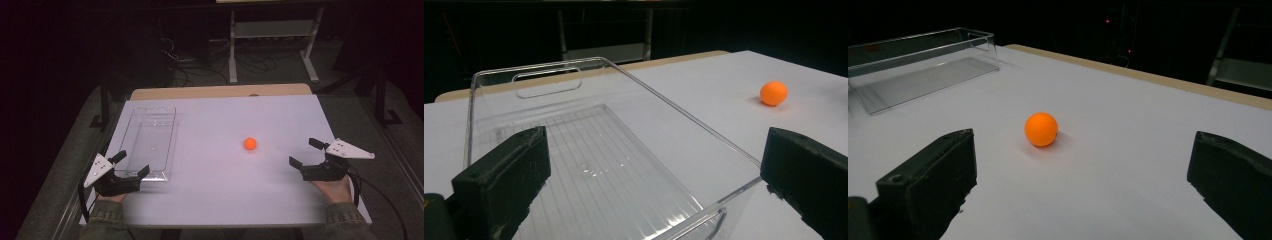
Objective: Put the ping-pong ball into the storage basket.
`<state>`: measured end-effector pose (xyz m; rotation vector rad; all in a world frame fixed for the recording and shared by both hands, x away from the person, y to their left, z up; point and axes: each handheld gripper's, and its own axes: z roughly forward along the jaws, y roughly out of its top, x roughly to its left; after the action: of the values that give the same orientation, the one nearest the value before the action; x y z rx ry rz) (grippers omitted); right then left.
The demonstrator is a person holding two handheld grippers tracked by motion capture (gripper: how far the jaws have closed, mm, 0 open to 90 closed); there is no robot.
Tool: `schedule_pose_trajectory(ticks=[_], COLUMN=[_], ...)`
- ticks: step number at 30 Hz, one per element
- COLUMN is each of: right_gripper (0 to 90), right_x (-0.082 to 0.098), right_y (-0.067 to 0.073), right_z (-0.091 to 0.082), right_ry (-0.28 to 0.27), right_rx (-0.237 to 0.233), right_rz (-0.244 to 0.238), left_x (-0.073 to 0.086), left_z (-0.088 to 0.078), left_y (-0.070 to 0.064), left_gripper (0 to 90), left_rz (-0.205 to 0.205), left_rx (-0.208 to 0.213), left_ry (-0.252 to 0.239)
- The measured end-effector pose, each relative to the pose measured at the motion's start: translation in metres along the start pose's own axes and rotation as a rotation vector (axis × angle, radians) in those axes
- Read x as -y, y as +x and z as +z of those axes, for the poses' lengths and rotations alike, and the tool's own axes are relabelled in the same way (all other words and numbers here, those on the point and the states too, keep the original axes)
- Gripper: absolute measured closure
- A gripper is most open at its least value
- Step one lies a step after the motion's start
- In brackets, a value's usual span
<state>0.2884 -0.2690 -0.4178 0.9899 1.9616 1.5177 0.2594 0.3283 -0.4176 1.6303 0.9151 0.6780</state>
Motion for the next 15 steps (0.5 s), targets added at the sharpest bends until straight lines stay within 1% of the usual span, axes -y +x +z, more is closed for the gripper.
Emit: schedule_pose_trajectory(ticks=[2, 5, 6, 8, 10, 11, 13, 15], right_gripper=[0.0, 0.0, 0.0, 0.0, 0.0, 0.0, 0.0, 0.0], right_x=[0.0005, 0.0014, 0.0028, 0.0032, 0.0033, 0.0035, 0.0038, 0.0039], right_y=[0.0003, 0.0008, 0.0016, 0.0025, 0.0024, 0.0024, 0.0025, 0.0033], right_z=[0.0009, 0.0017, 0.0018, 0.0019, 0.0026, 0.0031, 0.0036, 0.0047], right_ry=[0.005, 0.007, 0.008, 0.012, 0.011, 0.013, 0.015, 0.023], right_rx=[0.003, 0.003, 0.009, 0.012, 0.008, 0.008, 0.007, 0.002], right_rz=[-0.006, -0.002, 0.002, -0.001, 0.0, 0.0, 0.001, -0.008], left_x=[-0.0001, -0.0005, -0.0004, -0.0004, 0.0001, 0.0005, 0.0005, -0.0012], left_z=[0.0003, 0.0008, 0.0014, 0.002, 0.0035, 0.0058, 0.0062, 0.006], left_y=[0.0002, 0.0001, -0.0007, -0.0014, -0.0031, -0.004, -0.0046, -0.005], left_gripper=[0.0, 0.0, 0.0, 0.0, 0.0, 0.0, 0.0, 0.0], left_rz=[-0.002, -0.003, -0.009, -0.011, -0.01, -0.006, -0.001, 0.004], left_rx=[0.007, 0.015, 0.021, 0.026, 0.031, 0.032, 0.03, 0.03], left_ry=[-0.001, -0.003, -0.005, -0.007, 0.002, 0.019, 0.026, 0.031])
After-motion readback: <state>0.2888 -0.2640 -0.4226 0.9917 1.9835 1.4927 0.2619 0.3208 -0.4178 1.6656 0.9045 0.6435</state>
